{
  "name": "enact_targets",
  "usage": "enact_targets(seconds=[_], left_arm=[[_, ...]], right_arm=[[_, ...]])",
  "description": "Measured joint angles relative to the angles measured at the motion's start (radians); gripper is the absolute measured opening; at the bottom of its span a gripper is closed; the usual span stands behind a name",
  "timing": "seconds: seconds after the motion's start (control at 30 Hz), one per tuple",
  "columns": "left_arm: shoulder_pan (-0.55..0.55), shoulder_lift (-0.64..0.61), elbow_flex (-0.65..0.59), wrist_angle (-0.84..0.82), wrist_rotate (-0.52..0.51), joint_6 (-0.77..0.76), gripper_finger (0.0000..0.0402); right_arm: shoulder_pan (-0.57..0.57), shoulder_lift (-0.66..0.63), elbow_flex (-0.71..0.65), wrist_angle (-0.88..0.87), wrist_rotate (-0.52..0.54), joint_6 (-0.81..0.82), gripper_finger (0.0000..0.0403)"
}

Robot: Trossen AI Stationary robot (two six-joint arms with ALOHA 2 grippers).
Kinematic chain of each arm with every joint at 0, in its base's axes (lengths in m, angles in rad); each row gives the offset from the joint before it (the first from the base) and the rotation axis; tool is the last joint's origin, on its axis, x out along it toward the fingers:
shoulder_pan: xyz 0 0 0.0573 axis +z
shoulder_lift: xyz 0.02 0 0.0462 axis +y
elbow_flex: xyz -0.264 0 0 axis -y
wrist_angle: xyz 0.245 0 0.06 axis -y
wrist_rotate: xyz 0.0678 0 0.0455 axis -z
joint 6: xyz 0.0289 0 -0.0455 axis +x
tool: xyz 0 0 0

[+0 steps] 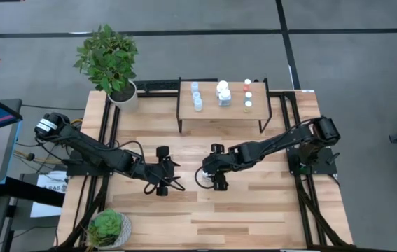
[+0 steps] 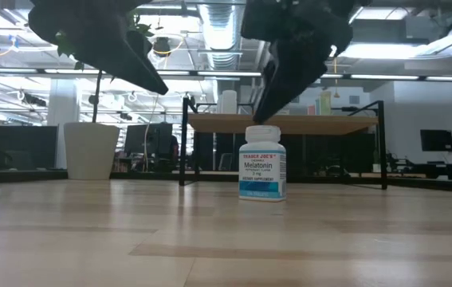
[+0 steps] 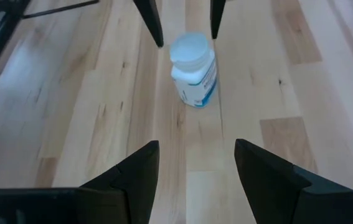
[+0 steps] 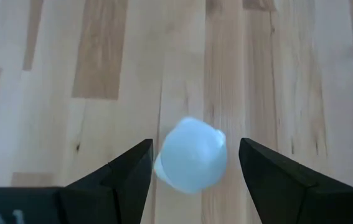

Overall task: Pick and place medicine bottles onto shelf by color
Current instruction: Put the white pill bottle on the shelf aligned with the other white pill bottles

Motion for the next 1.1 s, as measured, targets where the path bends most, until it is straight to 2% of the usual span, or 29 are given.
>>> enact_targets(seconds=[1.1], left_arm=[[0.000,0.000,0.000,0.000,-0.001,-0.002,0.0199]], right_arm=[[-0.003,0.104,0.001,0.018,0.001,0.052,0.0259]])
